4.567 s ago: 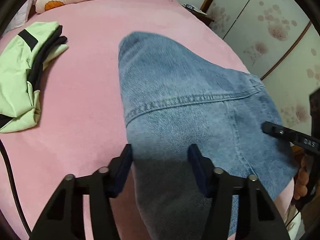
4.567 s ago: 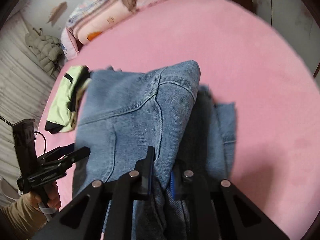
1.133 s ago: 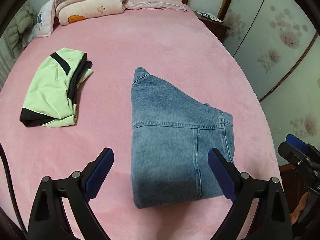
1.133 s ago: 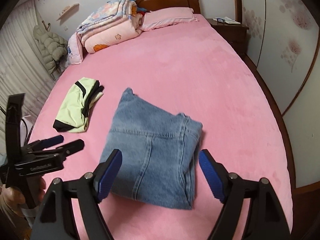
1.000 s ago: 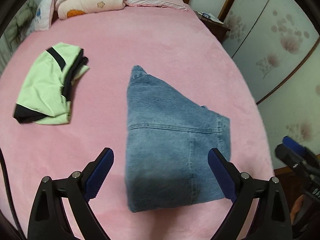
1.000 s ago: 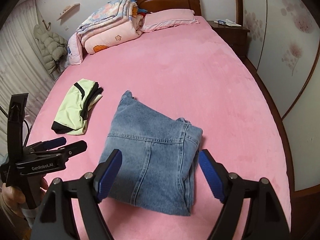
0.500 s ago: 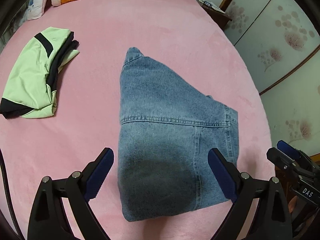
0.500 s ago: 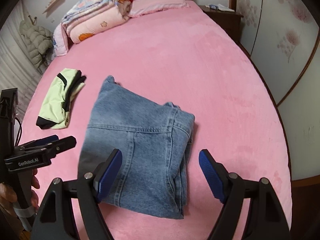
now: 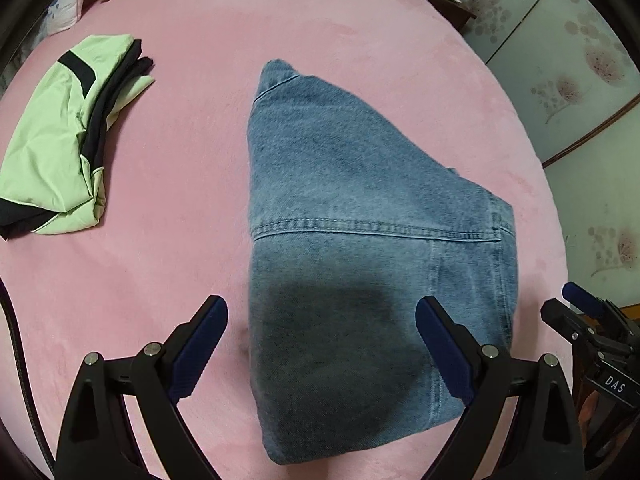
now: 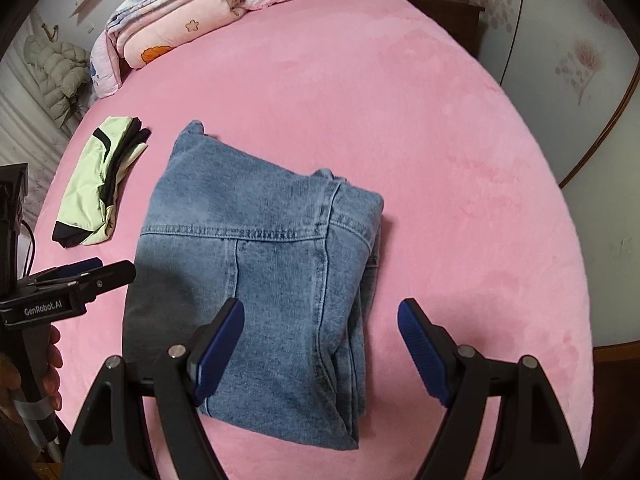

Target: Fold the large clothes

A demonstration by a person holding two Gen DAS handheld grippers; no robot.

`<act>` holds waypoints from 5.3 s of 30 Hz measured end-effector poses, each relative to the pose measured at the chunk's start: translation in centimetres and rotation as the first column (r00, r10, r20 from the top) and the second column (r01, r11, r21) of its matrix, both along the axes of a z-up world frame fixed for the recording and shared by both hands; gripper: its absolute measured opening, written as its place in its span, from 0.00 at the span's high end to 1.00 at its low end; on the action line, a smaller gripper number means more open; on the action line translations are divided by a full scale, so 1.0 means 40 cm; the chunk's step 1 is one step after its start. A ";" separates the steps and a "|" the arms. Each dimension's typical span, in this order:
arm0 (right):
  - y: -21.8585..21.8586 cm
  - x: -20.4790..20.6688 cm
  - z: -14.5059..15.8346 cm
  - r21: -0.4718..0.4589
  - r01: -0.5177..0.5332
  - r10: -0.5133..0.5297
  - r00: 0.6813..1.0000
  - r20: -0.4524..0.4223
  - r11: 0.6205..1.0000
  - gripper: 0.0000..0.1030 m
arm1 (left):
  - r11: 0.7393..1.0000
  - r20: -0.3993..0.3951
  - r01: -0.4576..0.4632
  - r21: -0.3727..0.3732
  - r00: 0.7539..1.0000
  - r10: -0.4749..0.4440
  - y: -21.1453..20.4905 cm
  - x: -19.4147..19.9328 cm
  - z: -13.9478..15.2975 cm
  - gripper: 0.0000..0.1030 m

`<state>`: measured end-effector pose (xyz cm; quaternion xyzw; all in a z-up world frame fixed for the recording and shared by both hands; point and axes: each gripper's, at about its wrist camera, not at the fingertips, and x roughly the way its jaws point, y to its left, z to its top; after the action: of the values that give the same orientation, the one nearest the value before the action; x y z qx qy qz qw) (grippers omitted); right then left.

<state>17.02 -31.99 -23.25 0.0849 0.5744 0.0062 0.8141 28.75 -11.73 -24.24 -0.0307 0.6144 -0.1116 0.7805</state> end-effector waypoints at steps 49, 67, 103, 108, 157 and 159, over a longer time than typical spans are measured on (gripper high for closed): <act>-0.064 0.064 -0.291 0.467 -0.068 0.089 0.996 -0.023 0.882 0.75 | 0.942 -0.070 0.112 -0.317 0.987 -0.142 0.100 0.072 -0.292 0.31; 0.194 -0.068 0.043 0.390 -0.146 0.145 0.989 0.031 0.909 0.81 | 0.966 -0.023 0.061 -0.250 0.997 -0.068 0.371 -0.147 0.027 0.52; 0.963 0.748 -0.106 0.480 -0.209 0.173 0.978 0.119 0.852 0.81 | 0.981 0.117 0.114 -0.154 0.988 -0.097 1.133 0.690 -0.089 0.49; 0.959 0.788 -0.199 0.494 -0.179 0.160 0.984 0.081 0.851 0.81 | 0.973 0.140 0.101 -0.209 0.988 -0.072 1.157 0.705 -0.150 0.44; 1.057 0.781 -0.143 -0.081 -0.193 0.205 0.961 0.188 0.978 0.98 | 0.991 0.394 -0.026 0.132 0.919 -0.029 1.051 0.593 -0.081 0.85; 1.041 0.780 -0.168 -0.063 -0.185 0.194 0.966 0.174 0.981 1.00 | 0.990 0.394 -0.012 0.140 0.918 -0.044 1.050 0.593 -0.092 0.87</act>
<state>48.23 9.65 -29.97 0.0098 0.5043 0.0784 0.8599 52.48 30.27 -27.93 0.0521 0.4505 -0.0788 0.8878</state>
